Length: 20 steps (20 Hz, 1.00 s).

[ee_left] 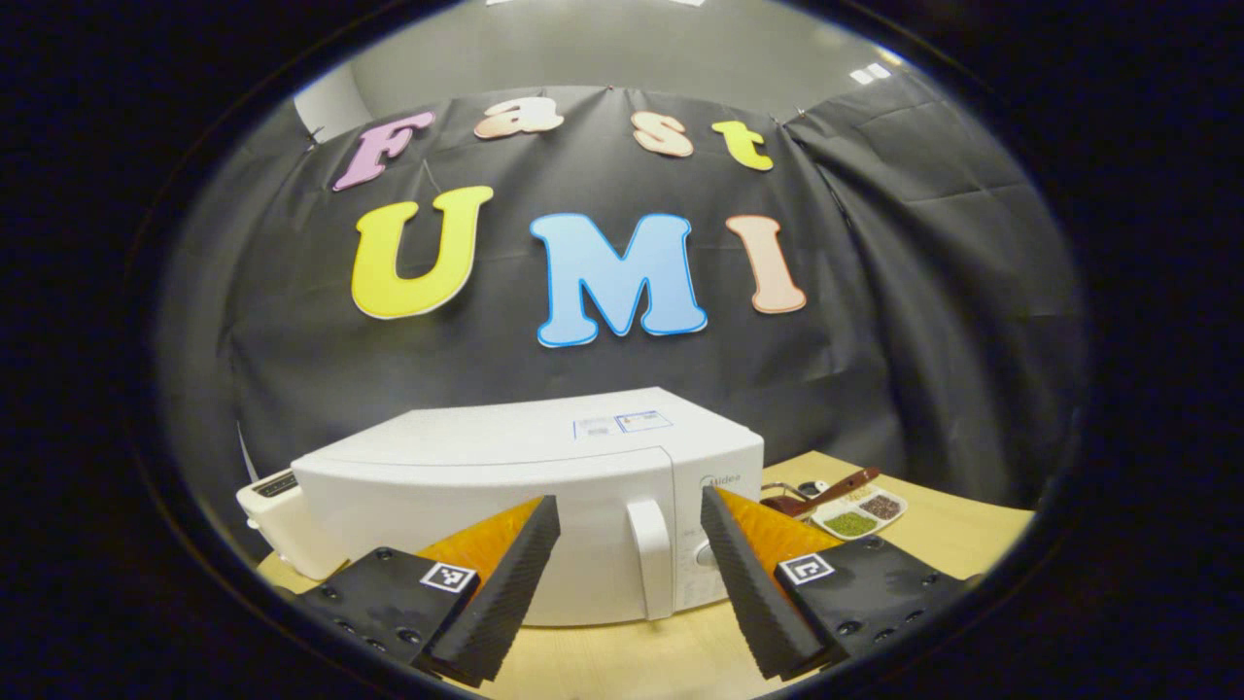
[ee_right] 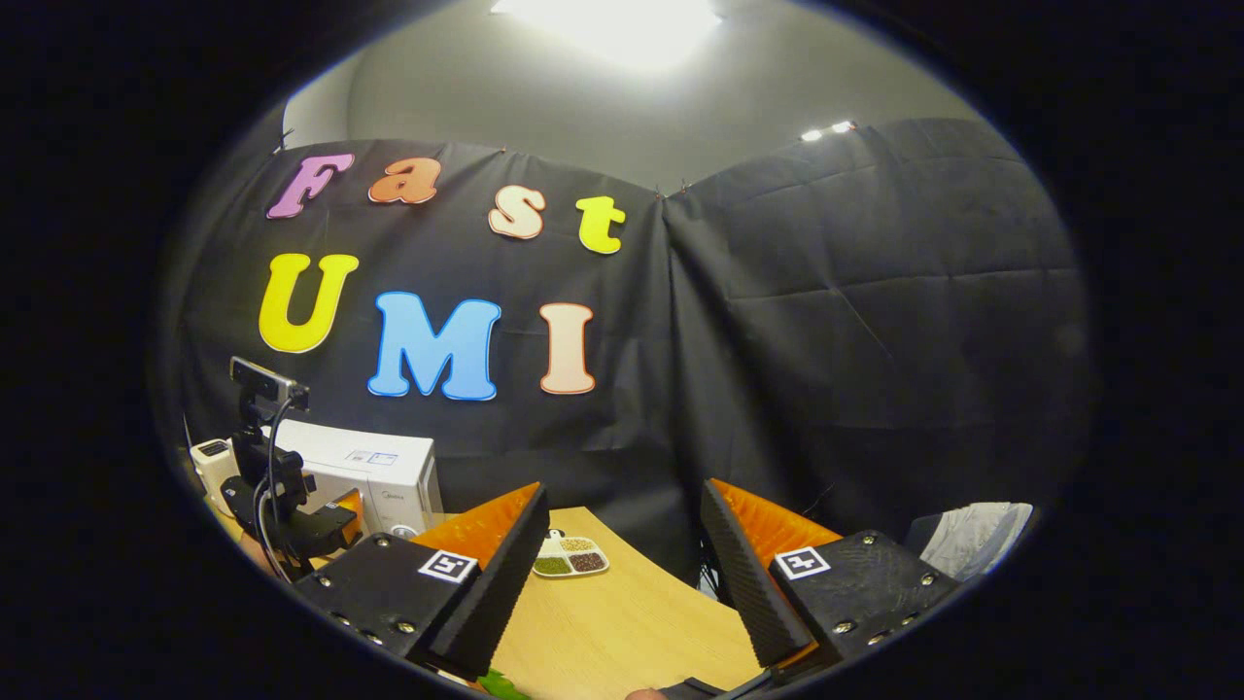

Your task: Open the microwave oven with the left hand, put the food in, and close the microwave oven.

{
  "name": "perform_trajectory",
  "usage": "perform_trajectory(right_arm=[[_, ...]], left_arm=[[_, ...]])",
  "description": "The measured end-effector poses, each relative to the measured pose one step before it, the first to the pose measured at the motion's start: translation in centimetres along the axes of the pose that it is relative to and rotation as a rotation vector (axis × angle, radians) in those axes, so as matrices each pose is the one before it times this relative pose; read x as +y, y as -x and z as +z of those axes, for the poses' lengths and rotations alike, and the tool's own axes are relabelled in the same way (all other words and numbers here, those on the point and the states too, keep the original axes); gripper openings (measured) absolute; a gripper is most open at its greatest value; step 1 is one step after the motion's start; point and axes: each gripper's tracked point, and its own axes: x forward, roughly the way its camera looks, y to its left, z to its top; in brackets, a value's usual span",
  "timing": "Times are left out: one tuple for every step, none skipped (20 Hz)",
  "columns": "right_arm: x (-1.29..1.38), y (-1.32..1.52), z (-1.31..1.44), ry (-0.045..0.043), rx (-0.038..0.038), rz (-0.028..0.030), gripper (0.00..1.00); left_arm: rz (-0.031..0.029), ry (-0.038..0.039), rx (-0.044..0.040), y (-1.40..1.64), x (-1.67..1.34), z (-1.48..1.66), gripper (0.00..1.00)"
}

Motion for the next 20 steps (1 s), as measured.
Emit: perform_trajectory(right_arm=[[-0.286,0.178,-0.139,0.00237,0.00541,-0.01359,0.95],[-0.233,0.176,-0.230,0.00266,0.00827,-0.01065,0.95],[-0.315,0.254,-0.156,0.00287,0.00712,-0.00961,0.95],[-0.234,0.104,-0.061,0.00248,0.00426,-0.01090,0.95],[-0.256,0.209,-0.124,0.00114,0.00413,-0.00891,0.95],[-0.125,0.093,-0.099,0.00056,0.00458,-0.00596,0.95],[-0.134,0.169,-0.197,0.00110,0.00532,-0.00315,0.95],[0.014,0.178,-0.118,0.00135,0.00644,-0.00004,0.95],[-0.096,0.099,-0.263,0.00221,0.00488,0.00197,0.95],[0.053,0.040,-0.127,0.00455,0.00675,0.00447,0.95],[-0.007,0.077,-0.224,0.00460,0.00831,0.00834,0.95],[0.055,0.024,-0.001,0.00476,0.00068,0.00734,0.96],[-0.183,-0.033,0.092,0.00360,-0.00131,0.00312,0.95],[-0.167,-0.070,0.052,-0.00265,-0.00063,0.00267,0.96],[-0.010,0.000,-0.105,-0.00795,0.00638,0.00734,0.95],[0.092,-0.045,-0.063,-0.00729,0.00502,0.01081,0.95],[0.012,-0.036,0.073,-0.00131,-0.00239,0.00814,0.95],[0.043,-0.087,0.117,0.00403,-0.00488,0.00814,0.95],[0.069,0.002,0.067,0.00561,-0.00256,0.01101,0.95],[0.073,-0.021,0.122,0.00648,-0.00083,0.01211,0.95]], left_arm=[[-0.00723,-0.00197,0.01562,-0.650,-0.246,-0.720,1.00],[-0.00726,0.00111,0.01565,-0.390,-0.259,-0.630,1.00],[-0.00872,0.00244,0.01437,-0.479,-0.366,-0.542,1.00],[0.00259,-0.00142,0.01720,-0.514,-0.079,-0.743,0.97],[0.00001,0.00122,0.01601,-0.399,-0.066,-0.463,0.93],[-0.00468,0.00469,0.01311,-0.434,-0.200,-0.717,0.92],[-0.00078,0.00220,0.00839,-0.148,-0.054,-0.311,0.85],[0.00945,-0.00285,0.00575,-0.251,0.170,-0.173,0.78],[0.00781,-0.00272,0.00253,0.018,0.087,-0.145,0.67],[-0.00057,-0.00104,0.00024,-0.163,-0.014,-0.016,0.56],[-0.00003,-0.00426,0.00200,0.005,-0.014,0.104,0.44],[-0.01571,-0.00407,0.00257,-0.252,-0.401,-0.064,0.49],[-0.00830,0.00159,0.00493,0.115,-0.408,0.055,0.46],[0.00150,-0.01084,0.01630,-0.018,0.302,-0.178,0.43],[0.00214,0.01055,-0.00171,0.063,-0.013,0.141,0.37],[-0.00030,0.02647,0.00841,0.004,-0.047,-0.097,0.34],[0.00469,0.00145,0.00245,-0.080,0.013,0.080,0.25],[0.00733,-0.00010,0.00891,0.146,0.074,-0.087,0.21],[0.00251,-0.00324,0.00282,-0.096,-0.034,0.177,0.17],[-0.00129,0.01075,0.01053,0.251,0.018,-0.236,0.17]])
